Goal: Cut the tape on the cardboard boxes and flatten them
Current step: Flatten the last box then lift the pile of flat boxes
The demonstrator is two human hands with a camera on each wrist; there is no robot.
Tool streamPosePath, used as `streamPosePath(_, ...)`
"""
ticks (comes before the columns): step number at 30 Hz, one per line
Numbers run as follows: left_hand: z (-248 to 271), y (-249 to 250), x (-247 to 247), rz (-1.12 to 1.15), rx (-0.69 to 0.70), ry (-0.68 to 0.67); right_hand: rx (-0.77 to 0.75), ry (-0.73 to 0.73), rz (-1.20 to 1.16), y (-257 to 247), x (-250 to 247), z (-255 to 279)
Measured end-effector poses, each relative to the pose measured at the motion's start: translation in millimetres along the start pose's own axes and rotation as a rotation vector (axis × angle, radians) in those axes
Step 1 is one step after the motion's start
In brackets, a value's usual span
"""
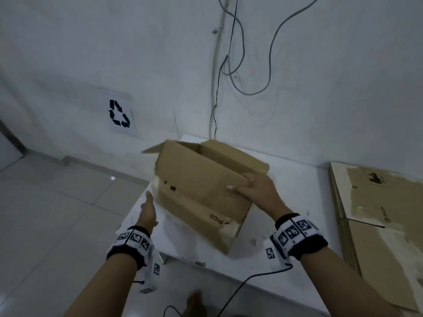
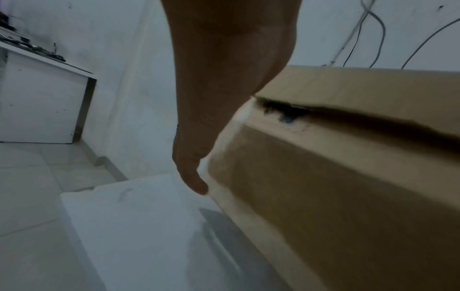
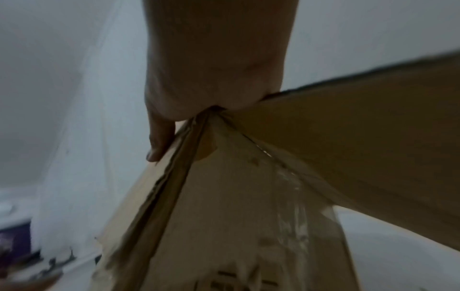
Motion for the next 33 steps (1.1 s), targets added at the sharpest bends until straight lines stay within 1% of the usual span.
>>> streamPosePath(2, 6, 3, 27, -0.001, -0.022, -0.135, 0.099, 0.093, -0.129, 7, -10, -10)
streamPosePath(4, 14, 10, 54, 0.006, -0.052, -0.238, 0.165, 0.151, -0.244, 15, -16, -18)
streamPosePath(7, 18, 29, 81, 0.041, -0.082, -0.317, 0.219, 0.213, -0.336, 25, -20, -24)
streamPosePath(9, 18, 50, 90, -0.004, -0.034, -0.333, 0.281, 0.249, -0.372, 41, -18, -29)
streamPosePath(11, 11, 77, 85, -0.042, 0.087, -0.269, 0.327, 0.284, -0.428, 55, -16, -32)
streamPosePath(12, 6, 94, 78, -0.049, 0.179, -0.218, 0.355, 0.295, -0.452, 62, -13, -32)
streamPosePath(14, 2, 131, 61, -0.02, 0.354, -0.119, 0.399, 0.33, -0.479, 76, -10, -27)
streamPosePath(15, 6, 149, 56, 0.022, 0.413, -0.101, 0.408, 0.344, -0.478, 81, -10, -24)
streamPosePath(16, 13, 163, 56, 0.099, 0.425, -0.119, 0.424, 0.355, -0.478, 85, -8, -22)
streamPosePath(17, 20, 176, 62, 0.172, 0.428, -0.176, 0.427, 0.363, -0.471, 90, -6, -21)
streamPosePath(18, 29, 191, 74, 0.197, 0.456, -0.248, 0.433, 0.367, -0.465, 91, -4, -22)
streamPosePath(19, 43, 203, 89, 0.147, 0.524, -0.316, 0.44, 0.361, -0.459, 93, -2, -22)
streamPosePath(21, 74, 217, 128, -0.105, 0.742, -0.428, 0.468, 0.356, -0.431, 96, 0, -25)
streamPosePath(22, 84, 213, 150, -0.231, 0.82, -0.478, 0.478, 0.357, -0.407, 97, -1, -26)
streamPosePath(23, 87, 203, 170, -0.34, 0.862, -0.498, 0.472, 0.36, -0.383, 96, -2, -26)
streamPosePath(24, 85, 191, 184, -0.447, 0.875, -0.462, 0.463, 0.367, -0.362, 94, -4, -26)
streamPosePath(26, 73, 173, 197, -0.611, 0.85, -0.272, 0.465, 0.374, -0.316, 94, -6, -23)
streamPosePath(27, 67, 164, 200, -0.653, 0.823, -0.208, 0.475, 0.37, -0.307, 97, -6, -20)
streamPosePath(28, 62, 156, 202, -0.665, 0.781, -0.182, 0.481, 0.367, -0.338, 97, -5, -17)
streamPosePath(30, 55, 148, 205, -0.616, 0.713, -0.182, 0.489, 0.344, -0.487, 98, -2, -11)
streamPosePath(31, 55, 149, 206, -0.601, 0.712, -0.191, 0.475, 0.315, -0.519, 96, -1, -10)
streamPosePath(33, 55, 154, 208, -0.56, 0.726, -0.221, 0.443, 0.284, -0.477, 92, -1, -10)
Point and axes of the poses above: each hand's wrist, its own z-axis away from the middle knuckle, its own x-axis out of the palm, y = z × x, the point moved 10 cm from there along -z, towards the middle knuckle, and after that the axes turned 1 degree about y, right-handed, at the moved point
